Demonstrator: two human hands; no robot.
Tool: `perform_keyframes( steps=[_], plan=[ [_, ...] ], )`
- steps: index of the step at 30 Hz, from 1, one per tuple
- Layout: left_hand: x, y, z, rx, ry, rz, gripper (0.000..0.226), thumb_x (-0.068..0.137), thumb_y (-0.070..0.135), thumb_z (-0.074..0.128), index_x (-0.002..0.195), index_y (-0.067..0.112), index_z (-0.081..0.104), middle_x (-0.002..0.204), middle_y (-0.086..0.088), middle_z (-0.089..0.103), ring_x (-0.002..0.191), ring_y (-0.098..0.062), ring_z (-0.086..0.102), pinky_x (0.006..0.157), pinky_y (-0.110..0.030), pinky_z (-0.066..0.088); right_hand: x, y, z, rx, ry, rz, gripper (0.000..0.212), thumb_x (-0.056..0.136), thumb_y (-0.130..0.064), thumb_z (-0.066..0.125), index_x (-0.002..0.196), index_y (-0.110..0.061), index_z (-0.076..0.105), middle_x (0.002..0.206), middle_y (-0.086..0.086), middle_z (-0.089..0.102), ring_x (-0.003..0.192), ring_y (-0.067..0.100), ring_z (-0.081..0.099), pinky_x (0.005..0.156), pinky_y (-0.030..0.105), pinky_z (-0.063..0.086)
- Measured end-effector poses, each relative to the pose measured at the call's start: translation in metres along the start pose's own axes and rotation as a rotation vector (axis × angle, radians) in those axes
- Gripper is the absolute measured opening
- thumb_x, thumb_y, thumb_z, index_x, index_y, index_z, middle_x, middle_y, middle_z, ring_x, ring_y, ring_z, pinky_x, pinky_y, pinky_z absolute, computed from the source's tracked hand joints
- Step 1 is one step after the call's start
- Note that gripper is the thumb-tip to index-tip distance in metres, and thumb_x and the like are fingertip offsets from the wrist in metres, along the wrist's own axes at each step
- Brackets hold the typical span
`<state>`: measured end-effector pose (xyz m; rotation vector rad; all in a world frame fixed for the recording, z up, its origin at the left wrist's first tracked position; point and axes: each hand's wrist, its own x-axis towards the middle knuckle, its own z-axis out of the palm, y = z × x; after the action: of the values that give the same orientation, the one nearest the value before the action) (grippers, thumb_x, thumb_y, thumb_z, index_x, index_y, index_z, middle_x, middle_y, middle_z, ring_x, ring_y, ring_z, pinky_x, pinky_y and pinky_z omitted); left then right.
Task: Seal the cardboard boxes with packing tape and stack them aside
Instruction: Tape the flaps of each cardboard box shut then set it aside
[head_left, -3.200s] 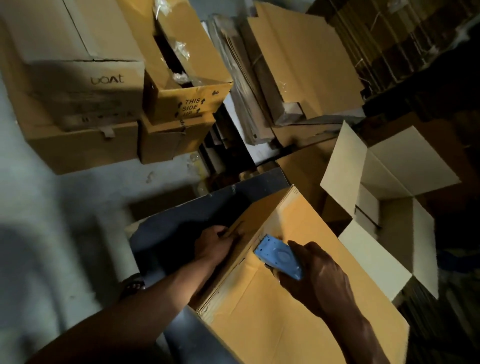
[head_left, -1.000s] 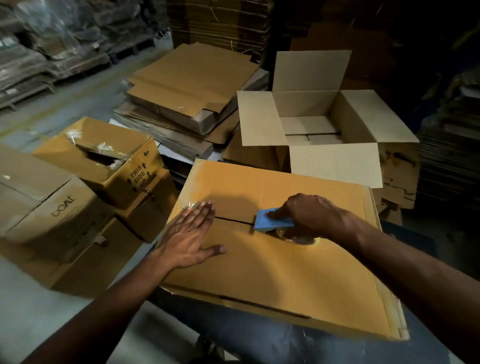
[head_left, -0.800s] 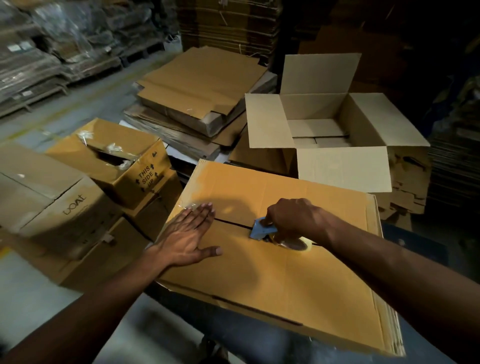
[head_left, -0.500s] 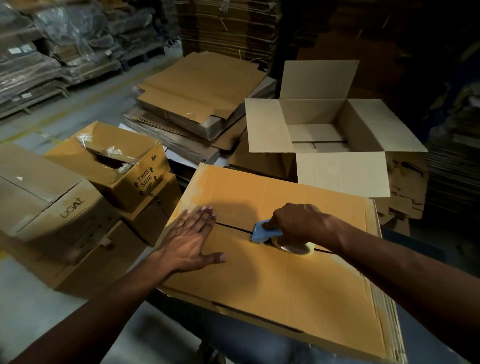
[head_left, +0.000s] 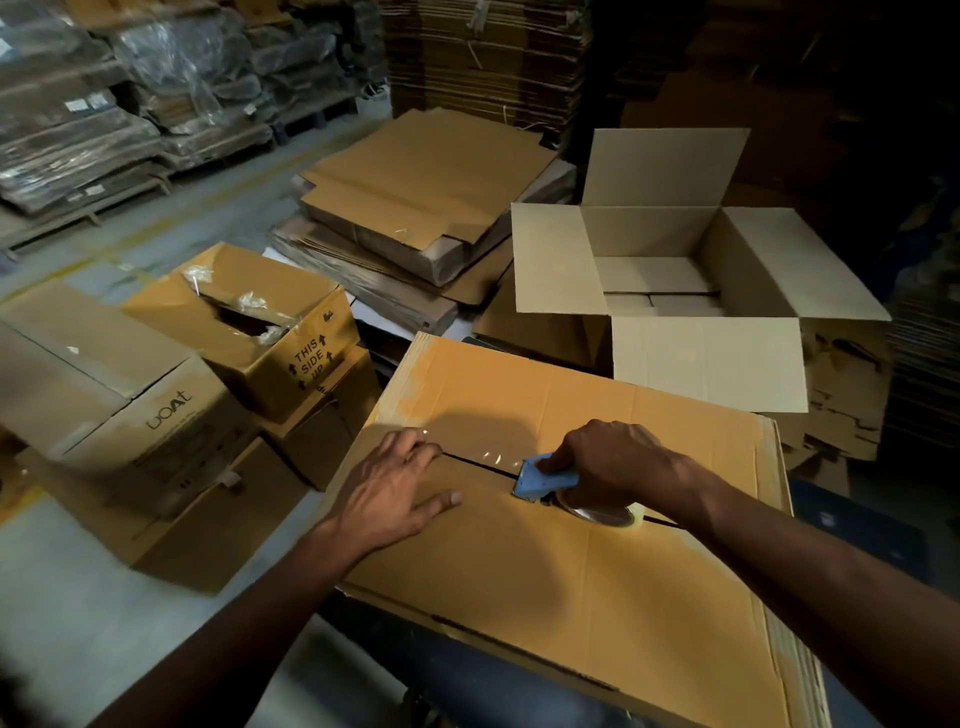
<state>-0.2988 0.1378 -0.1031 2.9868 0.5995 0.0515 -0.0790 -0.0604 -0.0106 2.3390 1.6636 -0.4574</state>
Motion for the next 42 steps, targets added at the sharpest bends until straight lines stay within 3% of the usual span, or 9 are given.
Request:
perform_keyframes(
  steps=[5, 10, 16, 20, 25, 30, 36, 39, 42],
  plan=[
    [0.006, 0.029, 0.0, 0.095, 0.0, 0.073, 0.096, 0.088, 0.092, 0.023, 0.133, 0.017, 0.063, 0.134, -0.004, 0.05, 0.121, -0.022, 0.046, 0.104, -0.046, 0.043, -0.003, -0.003, 0.002, -0.011, 0.017, 0.014, 0.054, 0.093, -0.054, 0.063, 0.145, -0.047, 0.053, 0.126, -0.004, 0.067, 0.108, 0.024, 0.065, 0.08, 0.033, 0.05],
    [0.017, 0.074, 0.011, 0.007, -0.019, 0.272, 0.089, 0.091, 0.085, 0.035, 0.146, 0.019, 0.057, 0.147, -0.003, 0.055, 0.133, -0.022, 0.049, 0.113, -0.045, 0.038, 0.001, -0.008, -0.001, -0.054, 0.013, 0.025, 0.049, 0.092, -0.053, 0.064, 0.14, -0.044, 0.059, 0.112, -0.001, 0.07, 0.098, 0.025, 0.067, 0.076, 0.033, 0.053],
    [0.008, 0.067, 0.028, -0.08, 0.04, 0.231, 0.087, 0.094, 0.083, 0.028, 0.149, 0.022, 0.056, 0.149, 0.005, 0.059, 0.139, -0.015, 0.052, 0.116, -0.037, 0.04, -0.001, -0.015, -0.006, -0.172, -0.047, 0.024, 0.048, 0.093, -0.045, 0.065, 0.14, -0.036, 0.057, 0.112, 0.002, 0.068, 0.101, 0.027, 0.067, 0.081, 0.038, 0.053],
    [0.008, 0.068, 0.027, -0.114, 0.059, 0.214, 0.078, 0.095, 0.081, 0.033, 0.141, 0.026, 0.064, 0.145, 0.009, 0.062, 0.135, -0.01, 0.057, 0.113, -0.036, 0.044, -0.008, -0.01, -0.012, -0.199, -0.102, 0.051, 0.047, 0.094, -0.039, 0.066, 0.139, -0.032, 0.058, 0.11, 0.001, 0.068, 0.1, 0.026, 0.067, 0.075, 0.036, 0.047],
    [0.006, 0.067, 0.022, -0.093, 0.078, 0.219, 0.072, 0.091, 0.081, 0.044, 0.132, 0.028, 0.07, 0.141, 0.014, 0.063, 0.132, -0.002, 0.056, 0.111, -0.03, 0.039, -0.042, 0.015, -0.008, -0.171, -0.148, 0.11, 0.049, 0.094, -0.038, 0.065, 0.142, -0.036, 0.055, 0.115, 0.0, 0.067, 0.104, 0.025, 0.067, 0.079, 0.037, 0.047],
    [0.008, 0.068, 0.024, -0.115, 0.047, 0.198, 0.082, 0.093, 0.085, 0.032, 0.148, 0.03, 0.056, 0.156, 0.017, 0.046, 0.147, 0.0, 0.037, 0.121, -0.028, 0.025, -0.064, 0.035, -0.002, -0.166, -0.132, 0.159, 0.051, 0.095, -0.042, 0.064, 0.145, -0.036, 0.052, 0.119, 0.0, 0.067, 0.104, 0.025, 0.067, 0.079, 0.037, 0.047],
    [0.009, 0.067, 0.02, -0.11, 0.012, 0.213, 0.079, 0.094, 0.081, 0.033, 0.151, 0.03, 0.052, 0.159, 0.015, 0.042, 0.149, 0.001, 0.032, 0.123, -0.026, 0.017, -0.089, 0.062, 0.004, -0.099, -0.132, 0.196, 0.058, 0.093, -0.038, 0.067, 0.147, -0.045, 0.047, 0.118, -0.005, 0.065, 0.098, 0.018, 0.065, 0.075, 0.034, 0.05],
    [0.01, 0.067, 0.021, -0.117, -0.001, 0.231, 0.08, 0.093, 0.081, 0.035, 0.151, 0.028, 0.053, 0.158, 0.012, 0.045, 0.149, -0.001, 0.034, 0.123, -0.026, 0.021, -0.1, 0.074, 0.014, -0.092, -0.129, 0.216, 0.064, 0.092, -0.035, 0.07, 0.148, -0.05, 0.044, 0.12, -0.005, 0.063, 0.099, 0.017, 0.063, 0.075, 0.032, 0.049],
    [0.008, 0.07, 0.018, -0.089, 0.01, 0.258, 0.083, 0.094, 0.082, 0.034, 0.15, 0.024, 0.054, 0.151, 0.005, 0.056, 0.143, -0.01, 0.048, 0.119, -0.036, 0.035, -0.094, 0.071, 0.026, -0.137, -0.115, 0.176, 0.059, 0.099, -0.038, 0.064, 0.151, -0.051, 0.039, 0.124, 0.002, 0.059, 0.107, 0.026, 0.062, 0.084, 0.04, 0.046]
  ],
)
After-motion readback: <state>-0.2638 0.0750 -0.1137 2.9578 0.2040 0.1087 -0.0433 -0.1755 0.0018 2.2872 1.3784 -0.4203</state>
